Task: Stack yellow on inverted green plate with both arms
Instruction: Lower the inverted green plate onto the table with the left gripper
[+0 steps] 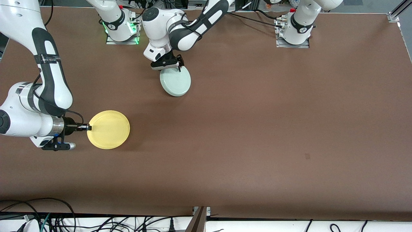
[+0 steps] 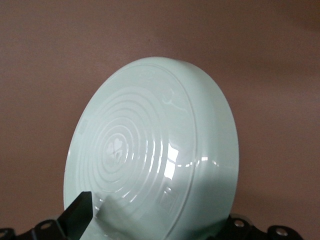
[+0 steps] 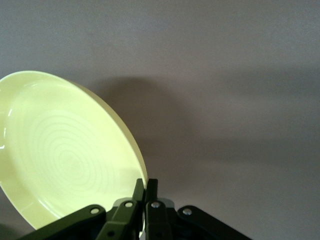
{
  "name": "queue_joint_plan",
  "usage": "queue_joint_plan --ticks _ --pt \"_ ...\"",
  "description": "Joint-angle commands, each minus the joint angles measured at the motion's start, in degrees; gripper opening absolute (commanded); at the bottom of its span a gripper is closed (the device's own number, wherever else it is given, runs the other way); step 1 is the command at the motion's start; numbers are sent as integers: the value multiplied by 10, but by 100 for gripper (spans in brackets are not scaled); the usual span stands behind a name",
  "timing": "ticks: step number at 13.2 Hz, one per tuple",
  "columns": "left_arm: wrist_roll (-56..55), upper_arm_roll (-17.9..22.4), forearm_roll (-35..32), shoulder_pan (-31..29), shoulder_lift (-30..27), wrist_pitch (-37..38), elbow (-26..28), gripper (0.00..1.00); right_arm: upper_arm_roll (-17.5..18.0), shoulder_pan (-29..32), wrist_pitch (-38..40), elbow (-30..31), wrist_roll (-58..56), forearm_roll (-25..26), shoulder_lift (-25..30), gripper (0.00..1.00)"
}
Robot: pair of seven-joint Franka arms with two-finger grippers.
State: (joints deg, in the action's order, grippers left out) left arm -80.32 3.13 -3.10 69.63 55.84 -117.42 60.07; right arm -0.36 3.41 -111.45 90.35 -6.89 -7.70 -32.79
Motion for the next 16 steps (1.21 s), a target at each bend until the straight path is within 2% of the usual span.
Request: queue_joint_plan --ticks 1,4,8,13,16 --pt "-7 -3 13 -6 -13 -39 31 100 4 3 9 1 -4 -9 5 0" --pt "2 1 11 -18 -13 -38 38 100 4 3 9 1 -5 -9 5 0" --pt "2 -5 41 -58 -24 -42 24 100 4 4 9 1 -6 -9 4 0" --pt "1 -4 59 -107 -26 -153 29 100 4 3 10 2 -4 -9 4 0" --pt "5 -4 57 -148 -35 -163 29 100 4 -18 10 1 11 -9 7 0"
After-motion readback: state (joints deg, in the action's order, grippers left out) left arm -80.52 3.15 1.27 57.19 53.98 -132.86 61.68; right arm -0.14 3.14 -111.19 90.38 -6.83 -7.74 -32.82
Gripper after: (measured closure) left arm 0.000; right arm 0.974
